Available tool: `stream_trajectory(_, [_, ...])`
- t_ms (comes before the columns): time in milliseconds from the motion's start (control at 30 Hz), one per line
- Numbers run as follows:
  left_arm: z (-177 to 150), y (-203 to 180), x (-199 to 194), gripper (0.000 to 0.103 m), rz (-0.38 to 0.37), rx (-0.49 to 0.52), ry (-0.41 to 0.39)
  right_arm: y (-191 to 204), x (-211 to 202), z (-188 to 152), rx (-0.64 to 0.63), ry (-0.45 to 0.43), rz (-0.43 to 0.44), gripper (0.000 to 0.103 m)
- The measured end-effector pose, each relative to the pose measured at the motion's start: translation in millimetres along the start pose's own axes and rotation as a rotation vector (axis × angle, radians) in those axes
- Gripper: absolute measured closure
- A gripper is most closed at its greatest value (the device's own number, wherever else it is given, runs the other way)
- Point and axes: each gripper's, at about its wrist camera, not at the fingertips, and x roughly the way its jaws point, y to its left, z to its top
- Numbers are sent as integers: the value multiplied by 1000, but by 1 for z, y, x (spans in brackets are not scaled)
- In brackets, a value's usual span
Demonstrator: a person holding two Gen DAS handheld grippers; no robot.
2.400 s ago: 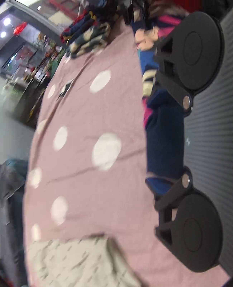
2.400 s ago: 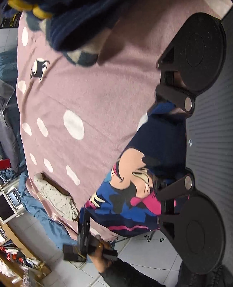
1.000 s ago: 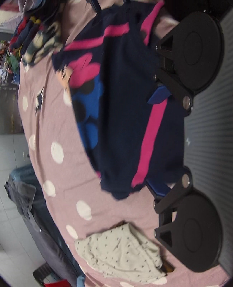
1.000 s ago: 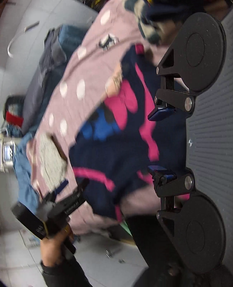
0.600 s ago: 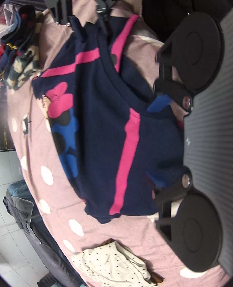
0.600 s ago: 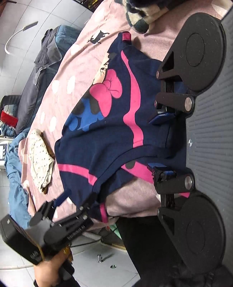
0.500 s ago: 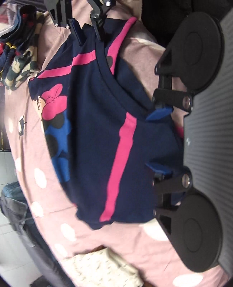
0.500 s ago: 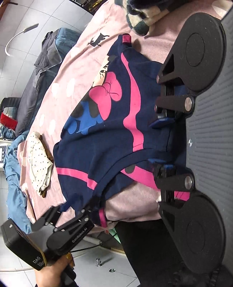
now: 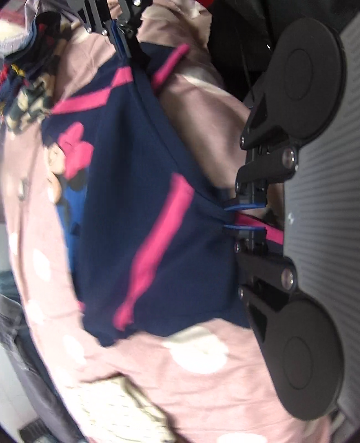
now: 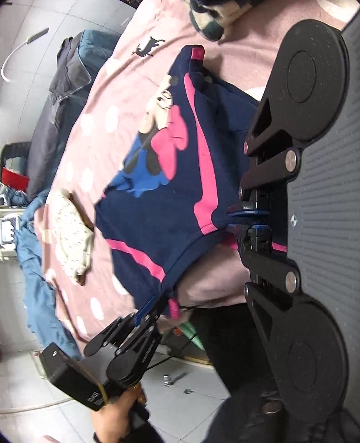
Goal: Fold small clothes
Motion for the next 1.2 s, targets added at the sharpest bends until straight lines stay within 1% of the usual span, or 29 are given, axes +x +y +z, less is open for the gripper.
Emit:
stream_trajectory(33, [-4, 2, 9, 92, 10, -4, 38, -2, 8, -4, 7, 16, 8, 86])
stream_trajectory(67, [-8, 5, 16, 92, 16, -14, 54, -3, 14, -7, 16, 34, 19, 68])
stream_trajectory(100, [-11, 7, 17, 91, 5, -33, 46, -5, 19, -9, 27, 58, 31, 58])
stream_trajectory(133, [-13, 8, 14, 87, -2, -55, 35, -7, 20, -11, 35, 77, 52, 48])
stream_trajectory(167, [-13, 8, 8, 76, -12, -67, 27, -8, 14, -11, 37, 62, 59, 49])
stream_trajectory(200, [-12, 4, 0, 68, -16, -70, 13, -12, 4, -11, 45, 30, 58, 49])
stream_trajectory(233, [-10, -2, -11, 49, -17, -55, -15, -18, -8, -10, 60, 4, 55, 47])
stream_trajectory(267, [-6, -11, -23, 33, -15, -30, -58, -25, -18, -7, 78, -17, 47, 38])
stream_trajectory(300, [0, -24, -33, 28, -11, 2, -114, -34, -28, -5, 100, -41, 29, 31])
stream_trajectory(333, [8, -38, -42, 23, -15, 42, -166, -45, -37, -1, 123, -59, 6, 14])
stream_trajectory(367, [18, -54, -47, 20, -24, 84, -210, -57, -43, 2, 150, -70, -20, 7])
stream_trajectory(433, [40, -90, -47, 20, -42, 154, -270, -84, -48, 10, 241, -82, -87, 8])
stream_trajectory(467, [51, -108, -43, 20, -51, 177, -288, -98, -47, 14, 292, -76, -112, 8])
stream_trajectory(500, [64, -126, -37, 20, -63, 194, -288, -111, -45, 16, 346, -75, -130, 8])
stream_trajectory(567, [85, -159, -22, 20, -110, 218, -282, -133, -38, 18, 456, -73, -122, 9])
stream_trajectory(633, [99, -188, -10, 21, -133, 227, -277, -143, -25, 20, 494, -55, -124, 11])
stream_trajectory(667, [104, -201, -5, 21, -129, 233, -274, -144, -18, 23, 489, -39, -141, 12])
stream_trajectory(733, [110, -225, 6, 22, -117, 274, -267, -144, -5, 24, 483, -14, -153, 13])
stream_trajectory(800, [111, -241, 20, 31, -134, 261, -256, -148, 2, 22, 519, -14, -151, 14])
stream_trajectory(833, [110, -246, 26, 41, -127, 260, -248, -150, 5, 22, 534, -16, -145, 13])
stream_trajectory(867, [108, -249, 33, 49, -97, 262, -230, -154, 8, 23, 540, -17, -140, 13])
stream_trajectory(900, [105, -248, 36, 50, -80, 257, -222, -156, 9, 21, 545, -17, -137, 13])
stream_trajectory(933, [103, -246, 39, 50, -79, 243, -232, -158, 10, 19, 550, -17, -133, 13])
stream_trajectory(1000, [102, -239, 40, 59, -74, 206, -244, -160, 9, 16, 556, -23, -119, 12])
stream_trajectory(1033, [103, -234, 40, 67, -73, 184, -251, -160, 9, 14, 557, -24, -119, 11])
stream_trajectory(1100, [106, -226, 37, 67, -72, 150, -240, -161, 8, 10, 552, -25, -114, 10])
stream_trajectory(1167, [105, -230, 40, 64, -52, 173, -219, -162, 8, 8, 552, -25, -103, 8])
stream_trajectory(1200, [106, -232, 43, 64, -44, 179, -209, -164, 9, 7, 555, -24, -100, 8])
